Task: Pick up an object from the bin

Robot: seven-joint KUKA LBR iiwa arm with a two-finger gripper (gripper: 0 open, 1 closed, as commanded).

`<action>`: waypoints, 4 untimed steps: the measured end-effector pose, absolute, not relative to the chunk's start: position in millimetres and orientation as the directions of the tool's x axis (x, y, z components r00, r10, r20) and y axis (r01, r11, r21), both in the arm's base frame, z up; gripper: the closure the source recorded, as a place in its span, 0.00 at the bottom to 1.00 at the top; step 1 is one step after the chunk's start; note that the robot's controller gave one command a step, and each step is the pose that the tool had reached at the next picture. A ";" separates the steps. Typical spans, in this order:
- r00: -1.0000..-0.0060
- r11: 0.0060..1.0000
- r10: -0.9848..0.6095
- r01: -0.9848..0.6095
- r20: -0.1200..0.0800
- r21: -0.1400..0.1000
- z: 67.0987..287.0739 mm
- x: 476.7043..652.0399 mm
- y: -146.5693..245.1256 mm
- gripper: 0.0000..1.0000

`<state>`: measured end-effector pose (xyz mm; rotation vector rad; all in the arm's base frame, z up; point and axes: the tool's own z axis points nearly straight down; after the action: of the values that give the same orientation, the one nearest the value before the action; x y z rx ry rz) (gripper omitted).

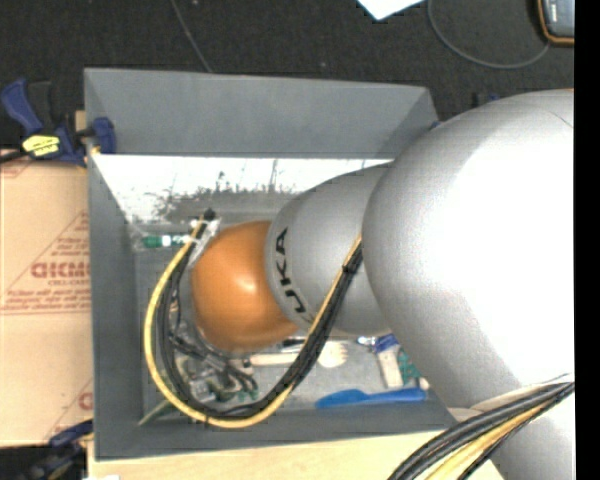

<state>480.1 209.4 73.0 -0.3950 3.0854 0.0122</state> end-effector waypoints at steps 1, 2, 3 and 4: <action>-0.995 0.995 -0.098 -0.098 -0.005 0.003 70.9 474.7 217.6 1.00; -0.995 0.995 -0.097 -0.097 -0.005 0.004 70.9 474.6 217.7 1.00; -0.995 0.995 -0.096 -0.096 0.000 0.003 92.5 473.2 216.8 1.00; -0.995 0.995 -0.095 -0.095 -0.004 0.004 114.2 474.2 217.4 1.00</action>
Offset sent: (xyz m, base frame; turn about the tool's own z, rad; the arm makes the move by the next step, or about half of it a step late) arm 0.0000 0.0000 0.0000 0.0000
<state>474.2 217.4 114.2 -0.1490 3.1347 0.0066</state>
